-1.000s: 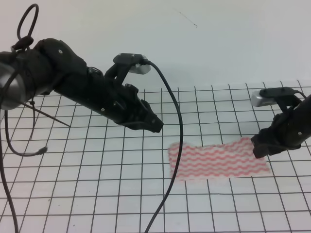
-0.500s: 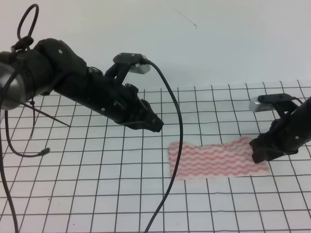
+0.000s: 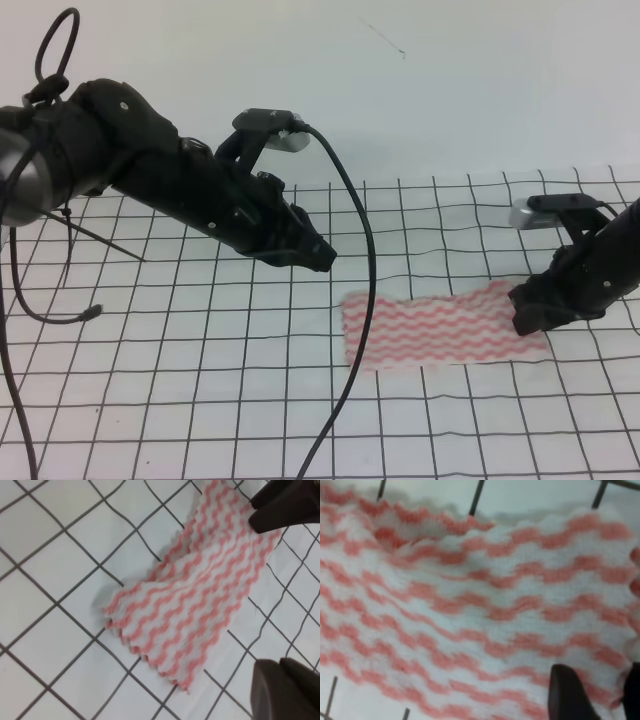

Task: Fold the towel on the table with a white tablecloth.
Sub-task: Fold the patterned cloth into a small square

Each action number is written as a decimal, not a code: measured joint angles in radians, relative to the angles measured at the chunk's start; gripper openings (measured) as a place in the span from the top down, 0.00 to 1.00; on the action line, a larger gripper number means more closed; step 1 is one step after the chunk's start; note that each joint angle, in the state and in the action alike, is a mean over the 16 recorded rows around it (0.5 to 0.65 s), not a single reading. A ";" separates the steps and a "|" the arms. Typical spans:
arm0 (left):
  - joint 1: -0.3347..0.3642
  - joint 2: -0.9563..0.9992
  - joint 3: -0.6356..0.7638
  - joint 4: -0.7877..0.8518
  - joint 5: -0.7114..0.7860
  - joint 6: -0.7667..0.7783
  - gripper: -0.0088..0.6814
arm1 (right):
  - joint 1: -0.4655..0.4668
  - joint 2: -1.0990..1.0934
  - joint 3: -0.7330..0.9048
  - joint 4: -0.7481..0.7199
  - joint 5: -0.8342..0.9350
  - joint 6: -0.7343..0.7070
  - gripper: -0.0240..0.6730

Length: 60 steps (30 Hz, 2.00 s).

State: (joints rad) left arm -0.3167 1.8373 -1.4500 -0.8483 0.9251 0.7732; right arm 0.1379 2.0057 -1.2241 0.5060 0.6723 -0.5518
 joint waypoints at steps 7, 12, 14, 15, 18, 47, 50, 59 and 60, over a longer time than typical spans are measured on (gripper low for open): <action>0.000 0.000 0.000 -0.002 -0.003 0.001 0.99 | 0.000 0.003 -0.001 0.028 0.016 -0.023 0.73; 0.000 0.000 0.000 -0.007 -0.003 0.005 0.99 | 0.001 0.006 -0.009 0.044 0.039 -0.038 0.83; 0.000 0.000 0.000 -0.010 -0.002 0.007 0.99 | 0.001 0.006 -0.016 0.050 0.050 -0.042 0.86; 0.000 0.000 0.000 -0.012 -0.002 0.008 0.99 | 0.001 0.007 -0.021 0.053 0.057 -0.045 0.87; 0.000 0.000 0.000 -0.017 -0.001 0.011 0.99 | 0.001 0.007 -0.037 0.065 0.081 -0.051 0.90; 0.060 -0.013 -0.052 0.025 -0.012 0.022 0.99 | 0.139 0.009 -0.124 0.295 0.173 -0.205 0.96; 0.097 -0.020 -0.066 0.044 0.015 0.015 0.99 | 0.170 0.010 -0.126 0.307 0.141 -0.209 0.96; 0.193 -0.038 -0.082 0.025 0.095 0.025 0.99 | 0.225 0.039 -0.145 0.349 0.082 -0.223 0.96; 0.198 -0.039 -0.082 0.020 0.102 0.028 0.99 | 0.227 0.044 -0.148 0.356 0.082 -0.227 0.96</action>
State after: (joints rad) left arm -0.1182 1.7985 -1.5318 -0.8287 1.0268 0.8017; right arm 0.3650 2.0495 -1.3719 0.8616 0.7540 -0.7785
